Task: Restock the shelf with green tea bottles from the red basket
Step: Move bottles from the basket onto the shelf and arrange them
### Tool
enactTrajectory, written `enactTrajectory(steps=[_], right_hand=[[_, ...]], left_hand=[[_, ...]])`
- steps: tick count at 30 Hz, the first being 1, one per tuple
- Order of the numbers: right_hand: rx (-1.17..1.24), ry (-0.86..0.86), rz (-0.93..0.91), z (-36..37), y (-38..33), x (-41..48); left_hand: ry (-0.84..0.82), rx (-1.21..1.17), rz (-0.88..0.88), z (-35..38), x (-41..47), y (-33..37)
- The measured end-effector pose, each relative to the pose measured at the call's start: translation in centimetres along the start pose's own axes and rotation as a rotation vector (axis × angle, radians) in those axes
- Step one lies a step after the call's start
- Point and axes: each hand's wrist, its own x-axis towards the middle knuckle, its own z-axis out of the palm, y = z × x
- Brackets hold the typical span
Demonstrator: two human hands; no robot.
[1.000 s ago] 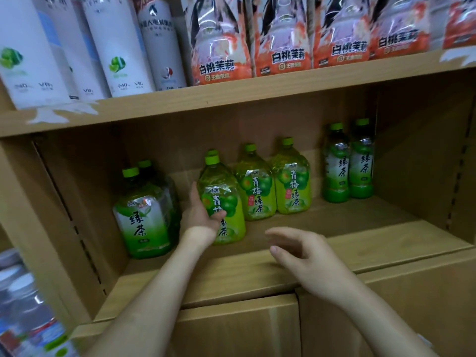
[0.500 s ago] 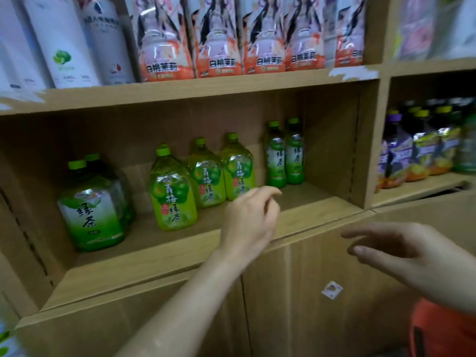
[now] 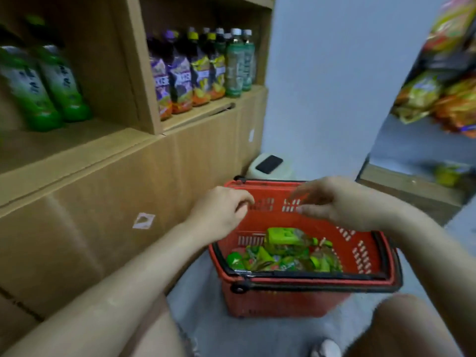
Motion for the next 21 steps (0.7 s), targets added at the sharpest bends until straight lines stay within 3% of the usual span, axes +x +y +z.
enactTrajectory(steps=[3,7,11,17,21], right_hand=[[0.055,0.089,0.009,3.5,2.6,-1.5],[0.212,0.233,0.214,6.7,10.3,0.5],[0.261,0.158,0.329,11.1,15.4,3.8],[0.343,0.064,0.412,14.2,19.5,7.9],[0.378,0.049,0.485,15.1,21.4,9.0]], left_hand=[[-0.078,-0.022,0.009,3.2,1.6,1.2],[-0.242,-0.047,-0.034,8.6,5.5,1.9],[-0.569,-0.006,-0.084,16.4,8.7,2.2],[-1.079,0.131,-0.026,29.1,9.2,3.1],[-1.170,0.180,-0.058,32.9,9.0,3.6]])
